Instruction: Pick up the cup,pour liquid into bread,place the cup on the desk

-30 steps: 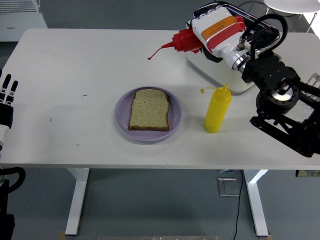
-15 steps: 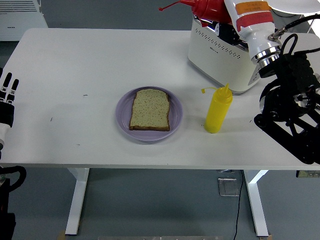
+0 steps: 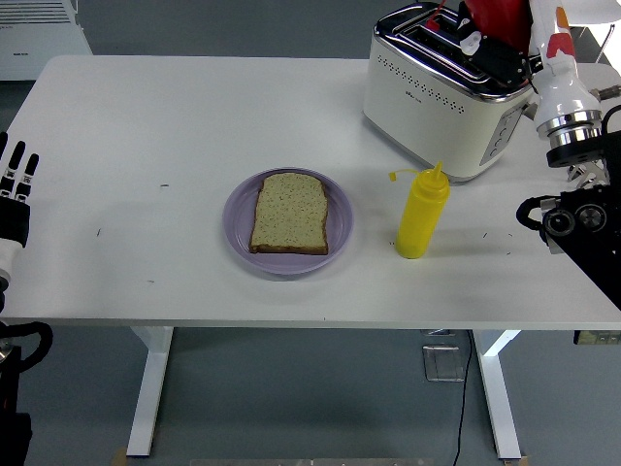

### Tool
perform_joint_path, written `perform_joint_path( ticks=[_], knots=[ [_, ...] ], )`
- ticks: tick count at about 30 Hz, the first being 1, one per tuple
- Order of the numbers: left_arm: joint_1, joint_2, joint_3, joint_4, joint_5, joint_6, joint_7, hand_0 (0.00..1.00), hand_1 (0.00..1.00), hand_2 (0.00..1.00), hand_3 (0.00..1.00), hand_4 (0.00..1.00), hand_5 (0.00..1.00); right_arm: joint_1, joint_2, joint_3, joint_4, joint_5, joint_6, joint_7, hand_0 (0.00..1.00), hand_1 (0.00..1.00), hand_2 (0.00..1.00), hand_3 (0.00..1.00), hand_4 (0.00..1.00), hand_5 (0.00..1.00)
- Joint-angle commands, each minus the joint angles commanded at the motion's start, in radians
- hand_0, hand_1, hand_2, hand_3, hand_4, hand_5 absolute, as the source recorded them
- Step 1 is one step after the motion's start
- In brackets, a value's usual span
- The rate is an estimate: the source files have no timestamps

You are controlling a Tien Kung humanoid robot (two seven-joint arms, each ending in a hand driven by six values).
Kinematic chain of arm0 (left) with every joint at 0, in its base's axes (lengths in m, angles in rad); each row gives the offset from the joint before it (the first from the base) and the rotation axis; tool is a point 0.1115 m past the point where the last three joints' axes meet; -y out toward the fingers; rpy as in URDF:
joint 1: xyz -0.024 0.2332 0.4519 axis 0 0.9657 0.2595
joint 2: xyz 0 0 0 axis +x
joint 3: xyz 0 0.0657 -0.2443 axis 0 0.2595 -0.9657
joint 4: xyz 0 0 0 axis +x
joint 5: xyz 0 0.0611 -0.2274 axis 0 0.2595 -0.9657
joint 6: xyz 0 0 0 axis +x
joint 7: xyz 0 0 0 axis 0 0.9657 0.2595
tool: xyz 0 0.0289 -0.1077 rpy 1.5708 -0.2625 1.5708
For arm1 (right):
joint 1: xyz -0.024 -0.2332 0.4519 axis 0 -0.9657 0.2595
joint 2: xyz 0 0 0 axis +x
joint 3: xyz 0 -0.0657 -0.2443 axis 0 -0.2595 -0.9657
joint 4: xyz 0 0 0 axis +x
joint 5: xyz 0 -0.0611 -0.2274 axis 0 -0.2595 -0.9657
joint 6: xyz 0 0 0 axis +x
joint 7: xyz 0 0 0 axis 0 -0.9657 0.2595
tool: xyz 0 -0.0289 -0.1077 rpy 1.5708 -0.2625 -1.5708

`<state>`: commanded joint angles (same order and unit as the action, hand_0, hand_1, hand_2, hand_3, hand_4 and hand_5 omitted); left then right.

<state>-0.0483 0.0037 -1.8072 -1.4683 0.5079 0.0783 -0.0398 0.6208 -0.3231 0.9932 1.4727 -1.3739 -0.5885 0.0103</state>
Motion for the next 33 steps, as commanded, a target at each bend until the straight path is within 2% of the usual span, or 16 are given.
perform_joint_path(
  ticks=[6,15,18,25,33],
  knots=[
    [0.001,0.000,0.000,0.000,0.000,0.001,0.000,0.811,0.743,0.729,0.719,0.516,0.998,-0.089,-0.002,0.057,-0.049,0.253,-0.005,0.148,0.255,0.320,0.389,0.490,0.387,0.055],
    [0.002,-0.001,0.002,0.001,0.000,0.001,0.001,0.811,0.742,0.729,0.719,0.515,0.998,-0.211,0.010,0.114,-0.125,0.617,-0.050,0.385,0.276,0.343,0.395,0.491,0.382,0.062],
    [-0.001,-0.002,0.006,0.001,0.000,0.000,0.001,0.811,0.742,0.729,0.719,0.515,0.998,-0.244,0.013,0.114,-0.145,0.664,-0.057,0.463,0.276,0.343,0.395,0.491,0.382,0.062],
    [0.001,-0.002,0.011,0.002,0.001,0.000,0.001,0.810,0.742,0.729,0.719,0.514,0.998,-0.296,0.022,0.095,-0.170,0.698,-0.057,0.573,0.297,0.348,0.396,0.491,0.386,0.056],
    [0.005,-0.002,0.015,0.003,0.001,0.000,0.001,0.811,0.742,0.729,0.720,0.514,0.998,-0.322,0.041,0.038,-0.211,0.703,-0.057,0.635,0.320,0.350,0.400,0.490,0.385,0.062]
  ],
)
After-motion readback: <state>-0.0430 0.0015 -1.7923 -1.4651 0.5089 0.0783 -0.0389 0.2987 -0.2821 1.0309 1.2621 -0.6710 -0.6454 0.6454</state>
